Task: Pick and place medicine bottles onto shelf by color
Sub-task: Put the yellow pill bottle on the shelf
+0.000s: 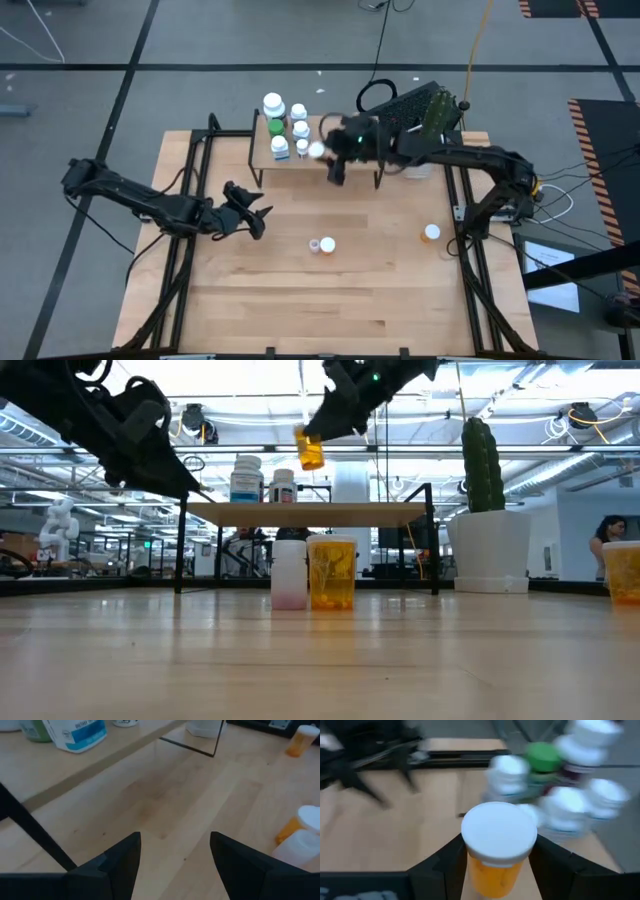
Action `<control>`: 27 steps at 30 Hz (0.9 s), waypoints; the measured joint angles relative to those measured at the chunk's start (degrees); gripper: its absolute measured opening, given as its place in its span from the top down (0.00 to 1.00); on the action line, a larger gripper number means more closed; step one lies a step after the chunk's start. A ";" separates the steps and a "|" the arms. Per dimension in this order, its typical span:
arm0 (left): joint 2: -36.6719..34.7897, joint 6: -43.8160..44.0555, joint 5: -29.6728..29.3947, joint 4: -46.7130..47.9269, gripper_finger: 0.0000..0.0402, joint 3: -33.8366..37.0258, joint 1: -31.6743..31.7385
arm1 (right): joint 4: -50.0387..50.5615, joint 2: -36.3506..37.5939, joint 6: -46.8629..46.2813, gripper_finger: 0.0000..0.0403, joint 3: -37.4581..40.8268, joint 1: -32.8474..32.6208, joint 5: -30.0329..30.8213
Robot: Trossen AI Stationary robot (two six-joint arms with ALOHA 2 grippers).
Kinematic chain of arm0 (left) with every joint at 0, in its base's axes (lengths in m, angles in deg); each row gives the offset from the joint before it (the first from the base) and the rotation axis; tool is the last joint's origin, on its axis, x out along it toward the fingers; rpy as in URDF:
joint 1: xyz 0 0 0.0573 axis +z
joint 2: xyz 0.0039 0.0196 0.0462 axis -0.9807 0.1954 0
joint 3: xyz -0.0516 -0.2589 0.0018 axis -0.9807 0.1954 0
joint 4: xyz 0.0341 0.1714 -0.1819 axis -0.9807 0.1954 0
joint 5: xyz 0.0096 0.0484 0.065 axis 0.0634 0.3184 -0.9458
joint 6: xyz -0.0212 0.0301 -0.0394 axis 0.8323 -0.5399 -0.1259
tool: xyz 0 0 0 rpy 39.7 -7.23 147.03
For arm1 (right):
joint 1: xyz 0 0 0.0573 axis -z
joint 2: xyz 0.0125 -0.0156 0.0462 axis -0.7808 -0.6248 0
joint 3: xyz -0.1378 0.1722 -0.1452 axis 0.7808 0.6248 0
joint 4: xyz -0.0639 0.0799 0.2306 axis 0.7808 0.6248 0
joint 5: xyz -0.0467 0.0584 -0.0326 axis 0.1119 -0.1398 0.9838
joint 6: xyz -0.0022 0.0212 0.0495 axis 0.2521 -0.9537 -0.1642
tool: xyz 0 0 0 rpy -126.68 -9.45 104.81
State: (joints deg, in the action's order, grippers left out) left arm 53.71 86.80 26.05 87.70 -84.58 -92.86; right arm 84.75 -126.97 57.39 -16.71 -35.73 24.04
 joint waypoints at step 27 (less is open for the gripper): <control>5.67 -2.37 0.63 -6.94 0.40 0.00 0.01 | -14.38 -9.22 -3.91 0.55 -0.04 20.21 -9.74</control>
State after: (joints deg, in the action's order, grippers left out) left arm 59.37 84.44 26.68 80.76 -84.58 -92.85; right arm 70.37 -136.20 53.48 -16.76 -15.53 14.30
